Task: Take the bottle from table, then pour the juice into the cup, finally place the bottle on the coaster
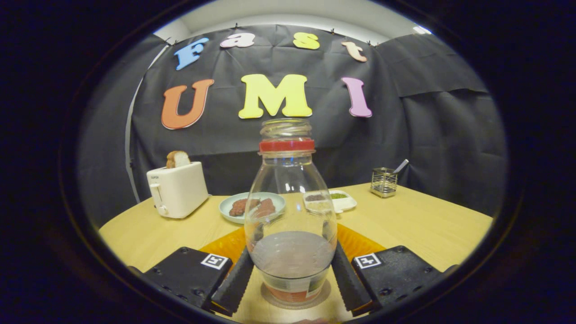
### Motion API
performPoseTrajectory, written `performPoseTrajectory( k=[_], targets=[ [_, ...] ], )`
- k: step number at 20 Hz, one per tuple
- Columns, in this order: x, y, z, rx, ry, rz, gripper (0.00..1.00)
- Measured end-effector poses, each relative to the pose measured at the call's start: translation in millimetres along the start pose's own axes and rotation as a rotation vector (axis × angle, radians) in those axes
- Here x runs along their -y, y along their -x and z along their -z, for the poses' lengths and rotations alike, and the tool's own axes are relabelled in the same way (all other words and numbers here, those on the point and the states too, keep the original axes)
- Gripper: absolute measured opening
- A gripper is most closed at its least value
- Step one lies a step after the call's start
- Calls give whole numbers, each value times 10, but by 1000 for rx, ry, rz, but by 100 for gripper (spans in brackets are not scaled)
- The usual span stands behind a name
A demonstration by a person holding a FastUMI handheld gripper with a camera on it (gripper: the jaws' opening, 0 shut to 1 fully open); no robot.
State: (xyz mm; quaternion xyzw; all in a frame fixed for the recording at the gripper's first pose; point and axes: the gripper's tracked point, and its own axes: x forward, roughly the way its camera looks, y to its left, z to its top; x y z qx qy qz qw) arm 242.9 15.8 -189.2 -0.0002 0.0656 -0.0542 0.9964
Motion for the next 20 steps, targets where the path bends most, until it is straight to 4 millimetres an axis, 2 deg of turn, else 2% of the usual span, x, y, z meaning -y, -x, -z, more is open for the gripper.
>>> performPoseTrajectory(
  k=[4, 10, 16, 20],
  targets=[
    [-32, 33, -64, 15, 1, -14, 100],
    [-38, 165, -198, 22, -2, -44, 100],
    [-32, 514, -487, 39, 11, -62, 100],
    [-47, 879, -817, 76, 26, -90, 100]
  ],
)
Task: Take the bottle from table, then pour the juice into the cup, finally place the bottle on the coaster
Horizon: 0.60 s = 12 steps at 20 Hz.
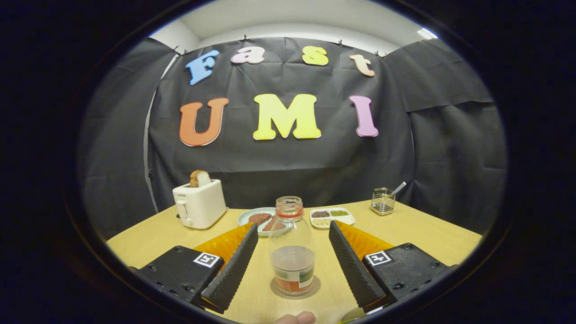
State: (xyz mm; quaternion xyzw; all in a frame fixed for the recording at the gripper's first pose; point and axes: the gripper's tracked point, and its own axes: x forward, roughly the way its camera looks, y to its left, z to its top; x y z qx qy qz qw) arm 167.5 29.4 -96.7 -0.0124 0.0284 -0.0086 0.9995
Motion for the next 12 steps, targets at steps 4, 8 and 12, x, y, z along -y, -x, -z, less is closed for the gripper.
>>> performPoseTrajectory(
  k=[4, 8, 12],
  targets=[
    [-24, 365, -283, 16, 5, -24, 100],
    [-20, 758, -657, 65, -1, -41, 100],
    [8, 1157, -941, 100, -5, -68, 100]
  ],
)
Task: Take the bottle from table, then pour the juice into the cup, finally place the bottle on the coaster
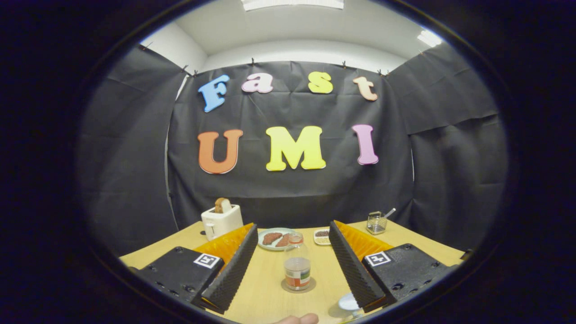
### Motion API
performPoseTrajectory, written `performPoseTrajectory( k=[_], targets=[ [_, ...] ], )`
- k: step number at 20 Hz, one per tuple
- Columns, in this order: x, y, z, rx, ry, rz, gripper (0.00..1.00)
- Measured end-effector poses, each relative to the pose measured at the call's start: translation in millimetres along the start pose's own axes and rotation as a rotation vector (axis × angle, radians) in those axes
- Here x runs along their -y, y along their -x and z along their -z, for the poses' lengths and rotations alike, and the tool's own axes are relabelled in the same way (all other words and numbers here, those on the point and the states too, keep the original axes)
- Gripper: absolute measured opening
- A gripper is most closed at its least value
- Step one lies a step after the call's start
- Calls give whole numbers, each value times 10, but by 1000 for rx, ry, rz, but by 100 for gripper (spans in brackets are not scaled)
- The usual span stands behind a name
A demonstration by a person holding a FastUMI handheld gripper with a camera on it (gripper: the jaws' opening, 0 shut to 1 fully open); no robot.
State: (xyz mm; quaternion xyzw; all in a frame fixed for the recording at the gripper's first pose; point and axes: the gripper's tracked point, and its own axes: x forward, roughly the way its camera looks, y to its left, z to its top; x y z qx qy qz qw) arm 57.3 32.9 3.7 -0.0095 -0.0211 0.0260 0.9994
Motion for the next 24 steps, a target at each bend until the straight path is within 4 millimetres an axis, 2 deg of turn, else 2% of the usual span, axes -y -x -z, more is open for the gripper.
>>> performPoseTrajectory(
  k=[7, 10, 15, 20, 24],
  targets=[
    [40, 547, -352, 4, 8, -18, 100],
    [77, 732, -501, -13, 9, -12, 100],
    [118, 1032, -922, 7, 7, -6, 100],
    [111, 1344, -1238, 18, 14, -4, 100],
    [104, 1558, -1408, 35, 3, -20, 100]
  ],
)
